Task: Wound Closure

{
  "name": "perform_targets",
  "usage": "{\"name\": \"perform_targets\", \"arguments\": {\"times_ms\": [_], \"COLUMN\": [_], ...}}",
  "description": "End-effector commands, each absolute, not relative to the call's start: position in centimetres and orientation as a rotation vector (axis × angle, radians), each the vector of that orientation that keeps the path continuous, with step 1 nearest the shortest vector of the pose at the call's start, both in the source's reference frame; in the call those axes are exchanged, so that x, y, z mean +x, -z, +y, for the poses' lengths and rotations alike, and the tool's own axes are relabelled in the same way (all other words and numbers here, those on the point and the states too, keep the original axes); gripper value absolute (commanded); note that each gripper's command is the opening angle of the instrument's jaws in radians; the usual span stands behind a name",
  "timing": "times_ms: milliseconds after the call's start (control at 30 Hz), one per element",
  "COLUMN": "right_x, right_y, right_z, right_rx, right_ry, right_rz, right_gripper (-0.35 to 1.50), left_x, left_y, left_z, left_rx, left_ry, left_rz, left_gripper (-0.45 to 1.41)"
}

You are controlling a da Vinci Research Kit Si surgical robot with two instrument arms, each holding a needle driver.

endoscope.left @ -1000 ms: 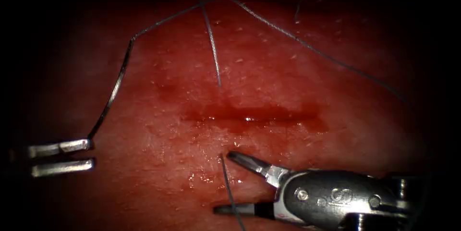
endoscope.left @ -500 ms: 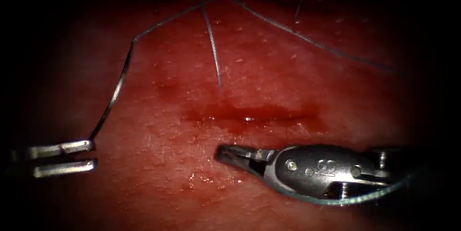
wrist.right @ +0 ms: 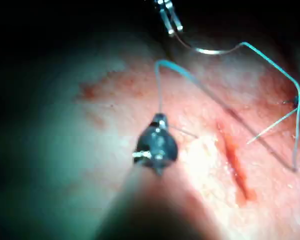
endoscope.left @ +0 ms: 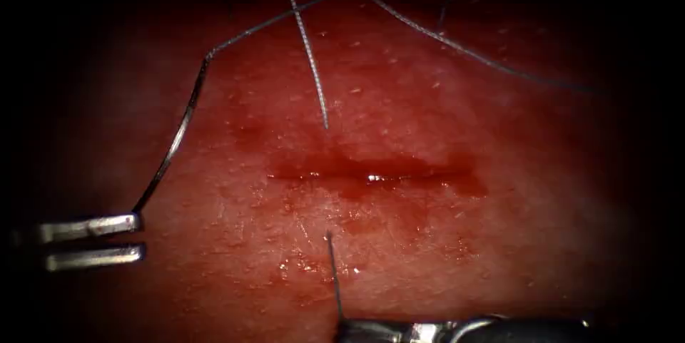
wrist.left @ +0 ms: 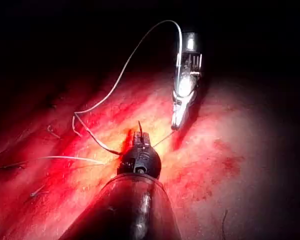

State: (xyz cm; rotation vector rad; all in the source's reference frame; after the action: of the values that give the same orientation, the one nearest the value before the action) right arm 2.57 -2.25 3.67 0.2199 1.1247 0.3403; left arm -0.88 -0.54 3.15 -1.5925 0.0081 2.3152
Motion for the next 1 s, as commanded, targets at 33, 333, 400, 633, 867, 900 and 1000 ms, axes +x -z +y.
{"name": "perform_targets", "arguments": {"times_ms": [33,333,400,633,867,900,1000], "right_x": [2.66,2.68,2.68,2.66,2.65,2.66,2.67], "right_y": [-3.6,-3.1,-3.0,-3.3,-4.1,-4.2,-4.5], "right_z": [-2.4,-2.8,-2.8,-2.4,-2.0,-2.0,-2.0], "right_rx": [0.227,0.256,0.257,0.205,0.148,0.143,0.118], "right_ry": [-0.321,-0.263,-0.26,-0.313,-0.317,-0.313,-0.302], "right_rz": [1.133,1.149,1.151,1.156,1.135,1.131,1.118], "right_gripper": [-0.35,-0.35,-0.35,0.79,0.96,0.94,0.88], "left_x": [-0.95,-0.94,-0.94,-0.95,-0.95,-0.95,-0.95], "left_y": [-3.2,-3.2,-3.2,-3.2,-3.2,-3.2,-3.2], "left_z": [-0.5,-0.5,-0.5,-0.5,-0.6,-0.6,-0.6], "left_rx": [-1.594,-1.596,-1.597,-1.598,-1.599,-1.599,-1.6], "left_ry": [-2.315,-2.315,-2.316,-2.316,-2.316,-2.316,-2.317], "left_rz": [0.009,0.007,0.007,0.007,0.007,0.007,0.008], "left_gripper": [-0.45,-0.45,-0.45,-0.45,-0.45,-0.45,-0.45]}}
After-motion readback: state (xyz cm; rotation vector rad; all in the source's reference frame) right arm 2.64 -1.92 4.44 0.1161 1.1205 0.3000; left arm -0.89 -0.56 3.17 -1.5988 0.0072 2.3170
